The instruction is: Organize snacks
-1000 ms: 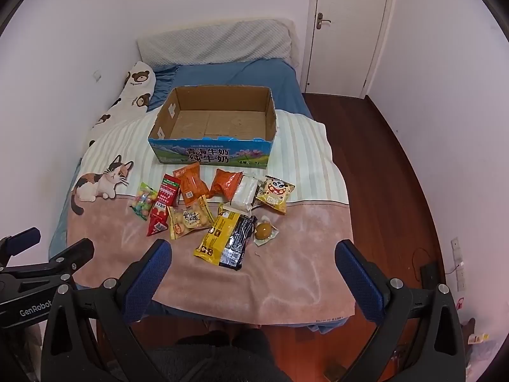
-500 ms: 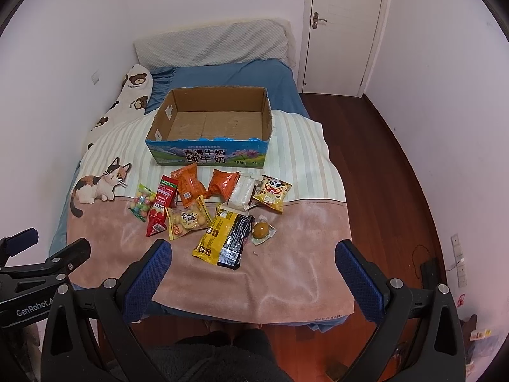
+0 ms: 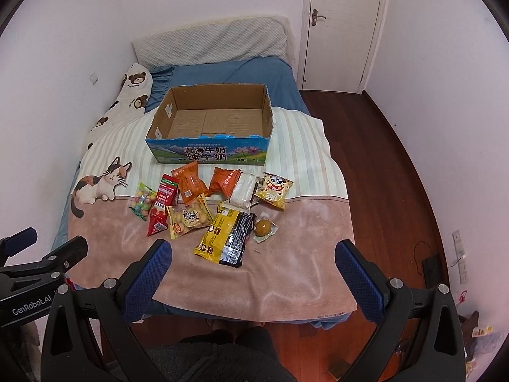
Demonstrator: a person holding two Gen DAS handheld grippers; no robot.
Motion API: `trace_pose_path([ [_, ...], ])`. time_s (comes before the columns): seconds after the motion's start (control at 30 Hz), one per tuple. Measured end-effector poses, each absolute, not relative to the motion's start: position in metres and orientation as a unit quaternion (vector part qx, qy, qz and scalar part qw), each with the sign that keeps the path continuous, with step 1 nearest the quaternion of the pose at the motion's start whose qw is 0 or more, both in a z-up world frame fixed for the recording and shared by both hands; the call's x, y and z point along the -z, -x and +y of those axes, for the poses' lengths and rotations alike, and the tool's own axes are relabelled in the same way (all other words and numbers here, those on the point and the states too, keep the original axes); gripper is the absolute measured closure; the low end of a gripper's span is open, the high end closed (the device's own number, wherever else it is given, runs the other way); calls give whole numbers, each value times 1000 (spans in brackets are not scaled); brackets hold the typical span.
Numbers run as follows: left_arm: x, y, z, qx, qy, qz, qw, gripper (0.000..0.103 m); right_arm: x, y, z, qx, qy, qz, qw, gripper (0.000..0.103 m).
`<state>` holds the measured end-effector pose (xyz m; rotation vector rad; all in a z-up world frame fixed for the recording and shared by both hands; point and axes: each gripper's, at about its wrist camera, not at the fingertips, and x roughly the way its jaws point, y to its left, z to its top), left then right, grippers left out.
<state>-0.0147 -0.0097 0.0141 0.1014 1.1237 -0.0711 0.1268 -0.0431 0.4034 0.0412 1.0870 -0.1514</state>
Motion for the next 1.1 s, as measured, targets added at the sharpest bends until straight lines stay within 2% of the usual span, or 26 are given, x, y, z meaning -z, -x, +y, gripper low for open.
trace_pose_path([
  [1.1,-9,9,0,32,-45,533,844,0,-387,-135,-31,66,-43,530,844,0],
])
